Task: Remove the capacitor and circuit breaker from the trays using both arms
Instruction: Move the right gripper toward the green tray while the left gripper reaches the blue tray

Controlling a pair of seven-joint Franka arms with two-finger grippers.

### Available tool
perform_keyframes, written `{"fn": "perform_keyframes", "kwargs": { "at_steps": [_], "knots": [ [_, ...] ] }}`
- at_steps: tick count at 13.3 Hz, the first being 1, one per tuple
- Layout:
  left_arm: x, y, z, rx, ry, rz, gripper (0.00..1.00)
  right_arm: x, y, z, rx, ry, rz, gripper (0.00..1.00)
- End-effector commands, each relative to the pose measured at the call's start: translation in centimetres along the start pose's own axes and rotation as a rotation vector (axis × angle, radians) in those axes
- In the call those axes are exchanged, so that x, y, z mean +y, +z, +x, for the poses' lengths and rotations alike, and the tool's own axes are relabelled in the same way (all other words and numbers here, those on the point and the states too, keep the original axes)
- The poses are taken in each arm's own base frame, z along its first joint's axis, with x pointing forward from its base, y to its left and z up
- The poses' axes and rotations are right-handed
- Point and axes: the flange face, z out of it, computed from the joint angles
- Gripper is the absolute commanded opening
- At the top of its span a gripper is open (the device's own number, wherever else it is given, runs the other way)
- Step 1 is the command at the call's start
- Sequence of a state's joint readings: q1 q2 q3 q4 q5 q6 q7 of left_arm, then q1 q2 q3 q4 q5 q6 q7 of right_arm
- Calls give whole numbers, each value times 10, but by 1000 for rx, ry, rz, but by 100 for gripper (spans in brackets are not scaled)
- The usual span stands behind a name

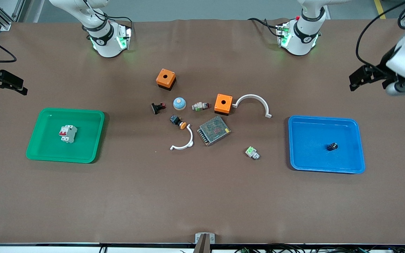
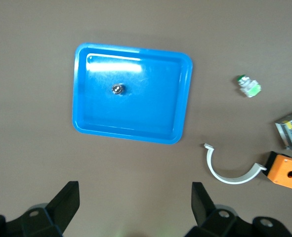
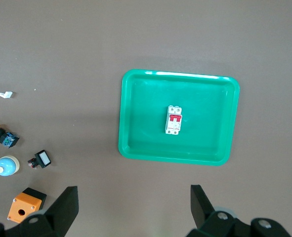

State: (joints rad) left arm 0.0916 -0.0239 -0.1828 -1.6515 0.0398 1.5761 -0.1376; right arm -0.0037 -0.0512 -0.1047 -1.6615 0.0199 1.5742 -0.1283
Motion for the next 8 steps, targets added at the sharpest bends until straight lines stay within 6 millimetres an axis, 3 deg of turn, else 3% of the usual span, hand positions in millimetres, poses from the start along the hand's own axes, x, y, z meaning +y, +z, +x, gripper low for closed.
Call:
{"fn": "perform_keyframes", "kwargs": {
  "at_steps": [1, 2, 5, 6, 8],
  "knots": [
    [-26, 57, 15, -7, -41, -6, 100, 1, -11, -9, 10, 16, 12, 100],
    [-41, 83, 20, 9, -67, -8, 100, 2, -17, -7, 24, 22, 10, 100],
    [-59, 176, 28, 73, -97, -25, 100, 15, 19, 19, -29, 38, 12, 100],
    [-61, 205, 29, 105, -99, -31, 100, 30, 22, 25, -23, 61, 8, 100],
    [-73, 254, 39, 114, -124, -50, 100, 60, 64, 59, -9, 103, -3, 100]
  ]
}}
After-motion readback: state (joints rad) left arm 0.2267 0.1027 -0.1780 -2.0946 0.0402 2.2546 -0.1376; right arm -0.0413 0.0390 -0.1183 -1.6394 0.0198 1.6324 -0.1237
